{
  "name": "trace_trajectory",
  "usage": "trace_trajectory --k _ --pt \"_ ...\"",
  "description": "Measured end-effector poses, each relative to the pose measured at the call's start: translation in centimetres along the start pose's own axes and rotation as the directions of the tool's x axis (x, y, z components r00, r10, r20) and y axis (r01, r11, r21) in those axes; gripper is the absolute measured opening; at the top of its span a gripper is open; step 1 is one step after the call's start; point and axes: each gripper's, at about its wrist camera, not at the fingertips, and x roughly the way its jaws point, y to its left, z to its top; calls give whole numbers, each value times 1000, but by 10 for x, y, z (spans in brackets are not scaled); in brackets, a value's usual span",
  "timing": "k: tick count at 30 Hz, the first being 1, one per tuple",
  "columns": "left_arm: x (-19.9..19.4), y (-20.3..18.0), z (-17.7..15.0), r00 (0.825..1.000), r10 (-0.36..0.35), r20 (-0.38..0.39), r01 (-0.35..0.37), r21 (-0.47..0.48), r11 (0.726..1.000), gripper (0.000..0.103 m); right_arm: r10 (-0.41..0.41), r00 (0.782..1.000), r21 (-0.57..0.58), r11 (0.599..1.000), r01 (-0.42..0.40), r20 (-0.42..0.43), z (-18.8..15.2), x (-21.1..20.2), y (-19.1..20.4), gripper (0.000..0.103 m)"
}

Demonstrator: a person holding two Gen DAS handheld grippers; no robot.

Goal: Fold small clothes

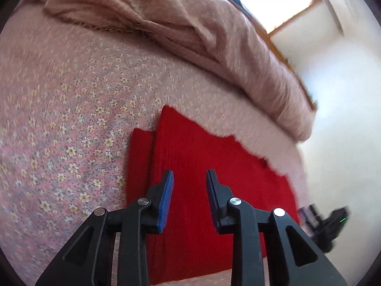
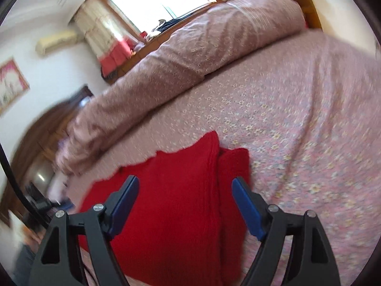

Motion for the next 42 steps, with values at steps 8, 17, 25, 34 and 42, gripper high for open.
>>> trace_trajectory --k 8,17,25,34,42 --pt "21 -10 -16 991 133 -24 -130 107 986 21 -79 992 -77 994 72 -95 -20 0 -7 74" --pt "12 -79 -38 992 118 52 -128 291 948 21 -51 985 62 996 62 -168 -34 -6 -40 84" --pt "38 -135 -73 996 90 -8 -77 444 893 23 301 917 306 927 -216 -263 -60 -10 -57 90" --pt "52 -149 -99 997 72 -21 -58 401 914 23 360 923 398 873 -282 -136 -49 9 -68 92" --pt "66 -184 -125 998 -19 -66 40 327 944 2 299 936 339 913 -225 -184 -48 31 -56 30"
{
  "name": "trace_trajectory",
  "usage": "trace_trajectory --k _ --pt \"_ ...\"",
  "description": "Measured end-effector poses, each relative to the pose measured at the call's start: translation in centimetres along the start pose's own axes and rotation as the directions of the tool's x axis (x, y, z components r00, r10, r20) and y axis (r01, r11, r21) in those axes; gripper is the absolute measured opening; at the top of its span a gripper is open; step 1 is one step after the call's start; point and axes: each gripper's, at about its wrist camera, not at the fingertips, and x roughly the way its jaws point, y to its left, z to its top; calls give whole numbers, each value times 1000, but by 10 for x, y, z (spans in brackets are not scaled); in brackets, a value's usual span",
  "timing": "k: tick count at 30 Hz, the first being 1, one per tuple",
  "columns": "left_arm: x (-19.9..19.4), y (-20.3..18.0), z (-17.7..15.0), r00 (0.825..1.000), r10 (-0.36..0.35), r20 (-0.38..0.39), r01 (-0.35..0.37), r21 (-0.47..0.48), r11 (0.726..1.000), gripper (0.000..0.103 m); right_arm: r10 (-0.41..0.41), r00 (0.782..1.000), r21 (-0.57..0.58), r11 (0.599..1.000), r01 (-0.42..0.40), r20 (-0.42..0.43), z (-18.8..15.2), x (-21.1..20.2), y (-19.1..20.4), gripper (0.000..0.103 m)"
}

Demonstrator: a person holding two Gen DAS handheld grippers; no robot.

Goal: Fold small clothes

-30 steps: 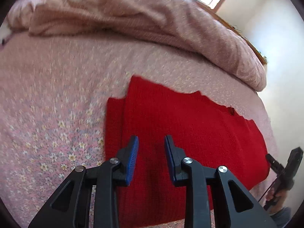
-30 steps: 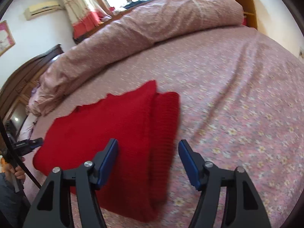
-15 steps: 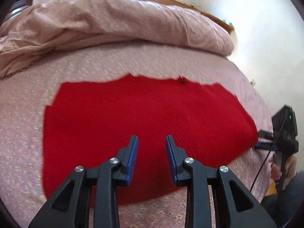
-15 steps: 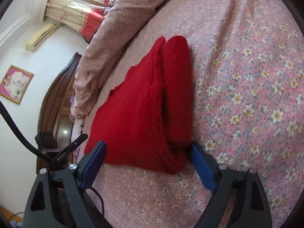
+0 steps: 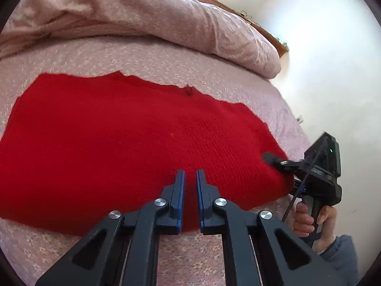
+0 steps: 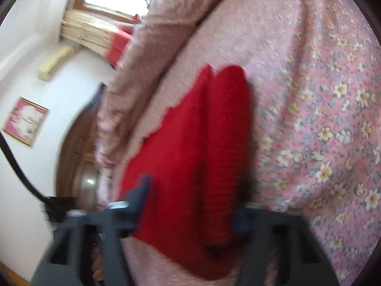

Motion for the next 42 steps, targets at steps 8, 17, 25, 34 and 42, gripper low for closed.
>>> trace_trajectory --k 8,17,25,34,42 --pt "20 -15 -7 987 152 -58 -150 28 988 0 -22 1000 -18 1000 22 -3 3 -1 4 25" --pt "32 -3 -12 988 133 -85 -133 -1 991 0 -49 998 -40 998 50 25 8 -3 22 23" --pt "32 0 -7 990 89 -108 -88 15 996 0 -43 996 -178 982 56 72 13 -8 145 20" --pt "-52 59 18 996 -62 -70 53 -121 991 0 -354 925 -356 853 381 140 -6 45 256 20" --pt "-145 187 38 994 88 71 -66 -264 962 0 -559 806 -605 578 547 195 -40 107 326 21"
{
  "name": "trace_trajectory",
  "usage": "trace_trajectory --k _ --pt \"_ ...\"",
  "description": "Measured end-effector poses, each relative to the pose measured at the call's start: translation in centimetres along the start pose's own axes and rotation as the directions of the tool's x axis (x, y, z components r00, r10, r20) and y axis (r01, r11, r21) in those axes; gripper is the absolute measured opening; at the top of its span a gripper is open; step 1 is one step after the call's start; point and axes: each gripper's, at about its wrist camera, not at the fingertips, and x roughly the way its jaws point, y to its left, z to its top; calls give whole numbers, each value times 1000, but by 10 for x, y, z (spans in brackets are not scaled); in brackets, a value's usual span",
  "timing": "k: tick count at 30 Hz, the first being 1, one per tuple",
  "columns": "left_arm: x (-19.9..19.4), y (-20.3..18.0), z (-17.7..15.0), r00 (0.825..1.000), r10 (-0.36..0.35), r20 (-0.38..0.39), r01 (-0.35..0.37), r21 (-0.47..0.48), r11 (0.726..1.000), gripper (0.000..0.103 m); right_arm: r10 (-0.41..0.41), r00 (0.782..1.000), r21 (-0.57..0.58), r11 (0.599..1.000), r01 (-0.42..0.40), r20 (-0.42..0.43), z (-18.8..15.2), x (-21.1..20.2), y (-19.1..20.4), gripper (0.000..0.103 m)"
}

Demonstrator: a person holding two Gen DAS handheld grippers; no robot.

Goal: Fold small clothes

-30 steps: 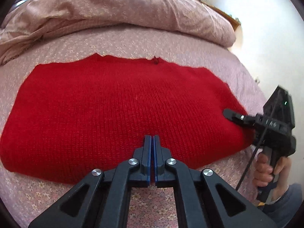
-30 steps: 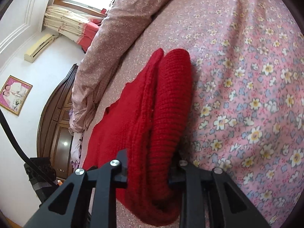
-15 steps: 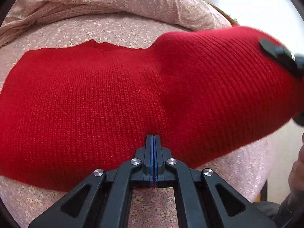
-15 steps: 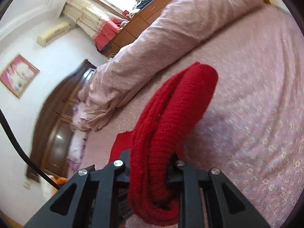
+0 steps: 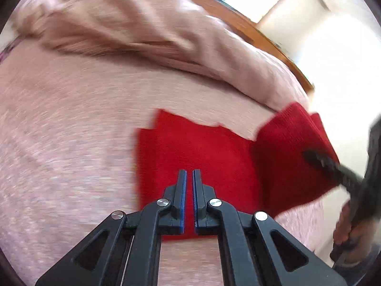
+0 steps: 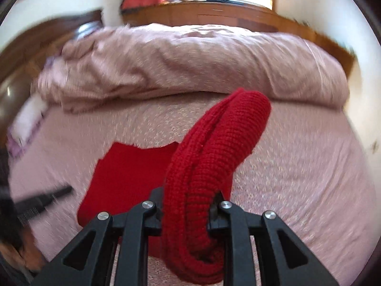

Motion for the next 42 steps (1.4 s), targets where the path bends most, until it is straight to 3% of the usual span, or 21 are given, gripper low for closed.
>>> trace_trajectory --k 4,7,10,13,15,22,27,31,33,34,37,40,42 --pt "0 38 5 993 115 -1 -115 -99 988 0 -79 996 -117 990 75 -30 1 20 62 21" --pt "6 43 7 993 115 -18 -116 -120 986 0 -66 996 -100 993 61 -54 -9 47 104 21" --pt "15 46 3 987 150 -51 -155 -109 982 0 -53 998 -106 993 50 -26 -32 77 140 21" --pt "25 53 -1 980 166 -105 -180 -137 974 0 -88 996 -161 983 82 -26 -56 103 163 22" --pt "26 58 0 982 147 -116 -166 -176 970 0 -111 994 -178 978 111 8 -58 100 168 22" --pt "22 60 3 986 122 -110 -142 -196 970 0 43 986 -74 997 -32 161 -40 43 158 22" --pt "24 70 5 984 131 -122 -154 -210 965 0 136 990 -58 989 -133 42 -57 87 165 26" --pt "21 72 5 987 108 -118 -132 -215 968 0 263 962 -31 965 -262 66 -62 88 157 46" --pt "19 72 4 988 104 -117 -127 -211 969 0 407 911 3 913 -408 69 -58 84 149 63" --pt "17 72 4 989 97 -112 -119 -212 970 0 460 885 19 886 -462 76 -56 81 146 65" --pt "6 75 5 996 43 -83 -61 -227 972 0 523 842 39 846 -532 133 -55 64 135 68" --pt "-6 78 2 999 -11 -49 0 -226 974 3 533 829 44 836 -547 171 -57 47 119 71" --pt "-8 78 -2 997 -60 -57 46 -225 973 17 521 831 28 844 -535 196 -63 32 103 73"
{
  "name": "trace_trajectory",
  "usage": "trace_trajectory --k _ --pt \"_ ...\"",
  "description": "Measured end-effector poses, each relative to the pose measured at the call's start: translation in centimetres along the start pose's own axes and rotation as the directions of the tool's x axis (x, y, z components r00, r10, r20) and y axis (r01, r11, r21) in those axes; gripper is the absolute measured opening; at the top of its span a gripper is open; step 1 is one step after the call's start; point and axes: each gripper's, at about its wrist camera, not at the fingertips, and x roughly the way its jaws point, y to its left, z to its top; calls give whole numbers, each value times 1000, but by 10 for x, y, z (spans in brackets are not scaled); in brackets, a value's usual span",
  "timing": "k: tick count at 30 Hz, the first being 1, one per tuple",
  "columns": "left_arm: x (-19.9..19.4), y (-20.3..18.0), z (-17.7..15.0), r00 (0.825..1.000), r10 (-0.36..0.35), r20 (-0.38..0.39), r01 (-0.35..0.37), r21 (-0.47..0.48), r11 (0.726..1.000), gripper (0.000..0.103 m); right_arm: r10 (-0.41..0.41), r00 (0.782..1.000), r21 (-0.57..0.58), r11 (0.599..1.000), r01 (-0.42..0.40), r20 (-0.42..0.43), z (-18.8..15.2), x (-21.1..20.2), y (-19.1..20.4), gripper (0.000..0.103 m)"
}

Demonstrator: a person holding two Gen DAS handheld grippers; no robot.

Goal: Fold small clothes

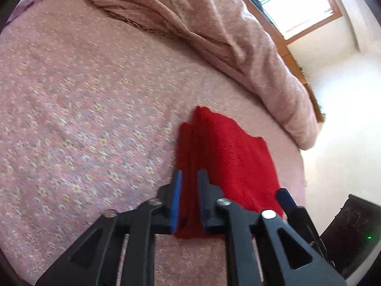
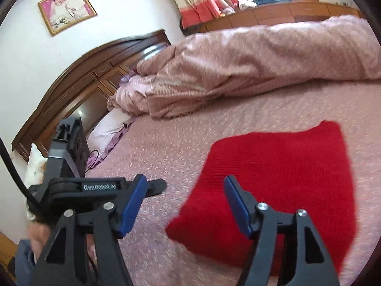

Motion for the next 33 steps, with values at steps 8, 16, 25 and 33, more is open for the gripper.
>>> trace_trajectory --k 8,16,25,33 --pt "5 -19 -30 979 -187 -81 188 2 982 56 -195 975 -80 976 204 108 -37 -95 -57 82" --pt "39 -34 -44 959 -228 -170 225 -36 974 64 -278 958 59 960 275 66 -105 -99 -136 83" --pt "63 -66 -33 984 -151 -96 158 76 984 36 -298 953 -11 954 299 64 -97 -68 -120 83" --pt "49 -106 -32 969 -246 38 231 232 945 21 -312 950 18 950 312 21 -86 -39 -113 83"
